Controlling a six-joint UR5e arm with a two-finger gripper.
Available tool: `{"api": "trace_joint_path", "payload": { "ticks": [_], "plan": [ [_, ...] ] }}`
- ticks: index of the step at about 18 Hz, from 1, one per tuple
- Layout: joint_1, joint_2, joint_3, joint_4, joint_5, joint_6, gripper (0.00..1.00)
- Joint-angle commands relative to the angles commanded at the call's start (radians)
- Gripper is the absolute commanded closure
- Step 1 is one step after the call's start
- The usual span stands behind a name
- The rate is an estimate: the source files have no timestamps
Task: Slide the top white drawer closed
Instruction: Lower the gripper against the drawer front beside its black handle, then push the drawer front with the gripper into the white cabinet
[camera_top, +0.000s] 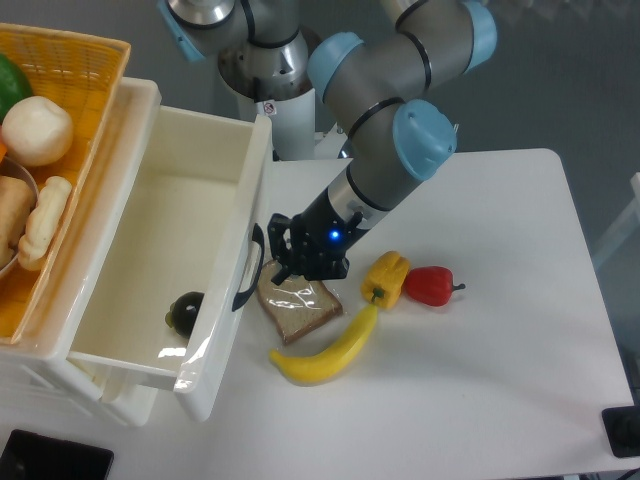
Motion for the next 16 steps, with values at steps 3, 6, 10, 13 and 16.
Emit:
{"api": "trace_joint_path", "payload": {
  "ticks": [3,6,10,13,16],
  "plan": [
    [-0.015,0.005,-0.002,-0.006,-0.002,0.000,1.00],
    [-0.021,0.003,-0.002,-0.006,-0.002,-0.002,1.00],
    [-0.034,0.006,-0.002,-0.006,-0.003,-0.005,1.00],
    [-0.055,0.015,-0.005,-0.006,-0.009,-0.021,1.00],
    [-0.072,0.018,-0.005,-0.008,-0.009,-0.034,1.00]
  ]
}}
